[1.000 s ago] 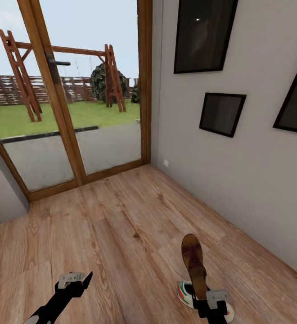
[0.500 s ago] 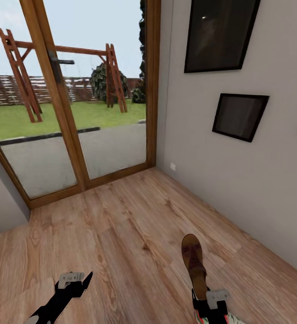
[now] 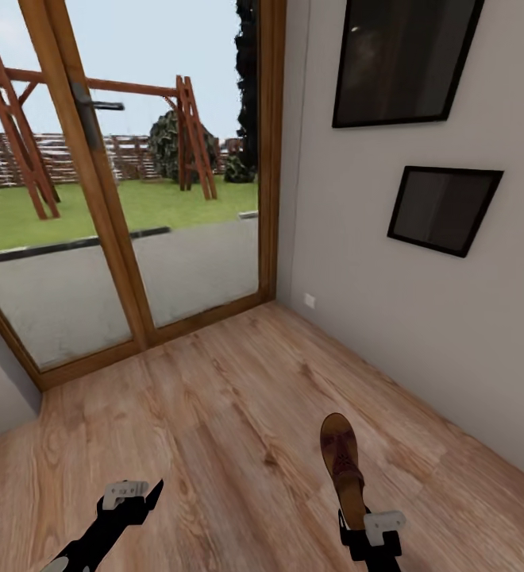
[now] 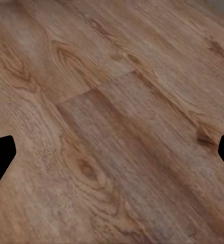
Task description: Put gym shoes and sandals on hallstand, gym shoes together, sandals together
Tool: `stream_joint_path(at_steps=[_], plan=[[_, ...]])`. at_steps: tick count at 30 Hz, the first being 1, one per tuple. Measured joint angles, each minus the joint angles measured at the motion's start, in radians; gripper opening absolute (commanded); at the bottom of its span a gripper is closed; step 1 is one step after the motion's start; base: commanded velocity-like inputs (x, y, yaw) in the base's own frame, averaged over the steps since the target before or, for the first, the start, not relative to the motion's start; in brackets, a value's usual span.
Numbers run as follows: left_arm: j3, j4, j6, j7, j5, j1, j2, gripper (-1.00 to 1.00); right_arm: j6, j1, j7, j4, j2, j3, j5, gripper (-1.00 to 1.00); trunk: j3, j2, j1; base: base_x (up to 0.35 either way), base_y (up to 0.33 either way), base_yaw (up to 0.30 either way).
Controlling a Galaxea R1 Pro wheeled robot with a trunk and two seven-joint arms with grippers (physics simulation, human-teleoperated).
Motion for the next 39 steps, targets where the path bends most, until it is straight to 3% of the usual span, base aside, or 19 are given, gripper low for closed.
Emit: stream_joint_path(at_steps=[18,39], plan=[[0.0,0.0,0.0,0.0,0.001,0.0,0.0,1.0,0.0,0.0,0.0,0.0,0.0,0.0,0.0,-1.0,0.0,0.0,0.0,0.178,0.209,-0.258],[0.0,0.001,-0.001,0.0,0.0,0.0,0.0,1.0,0.001,0.0,0.0,0.0,0.0,-0.001,0.001,-1.0,0.006,0.0,0.0,0.002,0.007,-0.262]])
